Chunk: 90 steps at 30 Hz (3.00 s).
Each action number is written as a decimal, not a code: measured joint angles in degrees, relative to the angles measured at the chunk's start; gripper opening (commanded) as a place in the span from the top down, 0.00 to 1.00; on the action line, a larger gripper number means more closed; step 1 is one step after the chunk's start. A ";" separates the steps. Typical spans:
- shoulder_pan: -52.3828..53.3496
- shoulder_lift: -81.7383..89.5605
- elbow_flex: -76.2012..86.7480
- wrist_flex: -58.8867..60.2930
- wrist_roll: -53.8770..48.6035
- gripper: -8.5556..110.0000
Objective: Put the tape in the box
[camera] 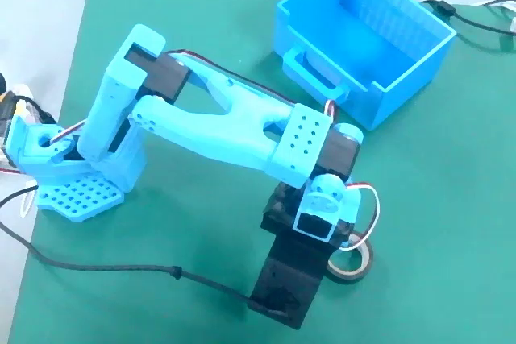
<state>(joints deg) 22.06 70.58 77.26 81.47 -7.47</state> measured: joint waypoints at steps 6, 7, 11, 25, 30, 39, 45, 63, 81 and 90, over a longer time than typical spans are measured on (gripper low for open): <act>-0.79 -0.88 0.00 0.00 -2.81 0.73; -0.79 -0.88 0.00 0.00 -2.90 0.73; -0.79 -1.93 -0.09 0.00 -3.78 0.73; -0.79 -8.70 -7.82 0.53 -7.03 0.73; -0.44 -10.02 -7.82 0.53 -7.03 0.73; -0.26 -10.02 -7.82 0.53 -7.82 0.74; -0.26 -10.02 -7.82 0.97 -8.88 0.74; 0.35 -10.02 -7.82 1.93 -10.81 0.93; 1.85 2.37 -7.82 5.36 -11.87 0.93; -2.90 14.94 -7.73 6.42 -11.69 0.93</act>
<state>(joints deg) 19.16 85.52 69.52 87.89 -19.16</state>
